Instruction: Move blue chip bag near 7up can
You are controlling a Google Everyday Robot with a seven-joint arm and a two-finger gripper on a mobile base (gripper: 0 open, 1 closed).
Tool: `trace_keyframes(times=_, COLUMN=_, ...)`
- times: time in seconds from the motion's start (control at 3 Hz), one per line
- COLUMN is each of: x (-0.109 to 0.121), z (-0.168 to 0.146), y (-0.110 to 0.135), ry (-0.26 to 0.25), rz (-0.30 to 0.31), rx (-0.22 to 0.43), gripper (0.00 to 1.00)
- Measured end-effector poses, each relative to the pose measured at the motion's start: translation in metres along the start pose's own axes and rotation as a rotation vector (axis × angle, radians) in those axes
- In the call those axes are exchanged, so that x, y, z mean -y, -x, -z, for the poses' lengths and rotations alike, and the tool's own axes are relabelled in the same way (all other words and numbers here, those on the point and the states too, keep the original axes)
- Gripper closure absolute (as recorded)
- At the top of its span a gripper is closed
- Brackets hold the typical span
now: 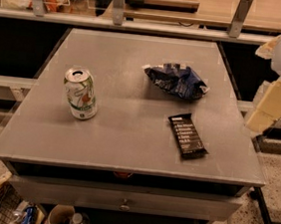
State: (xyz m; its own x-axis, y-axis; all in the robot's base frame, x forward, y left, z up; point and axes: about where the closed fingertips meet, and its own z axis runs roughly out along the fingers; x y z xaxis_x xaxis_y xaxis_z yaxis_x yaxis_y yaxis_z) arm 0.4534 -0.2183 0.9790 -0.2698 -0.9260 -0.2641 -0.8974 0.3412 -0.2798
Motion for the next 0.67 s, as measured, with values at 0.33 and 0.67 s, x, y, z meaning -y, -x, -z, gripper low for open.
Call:
trace_keyframes(times=0.33, x=0.027, z=-0.011, y=-0.002, ry=-0.052, rz=-0.133, rx=0.082, gripper=0.00)
trace_keyframes(times=0.67, x=0.052, z=-0.029, y=0.003, ry=-0.078, rz=-0.206, rx=0.193, gripper=0.00)
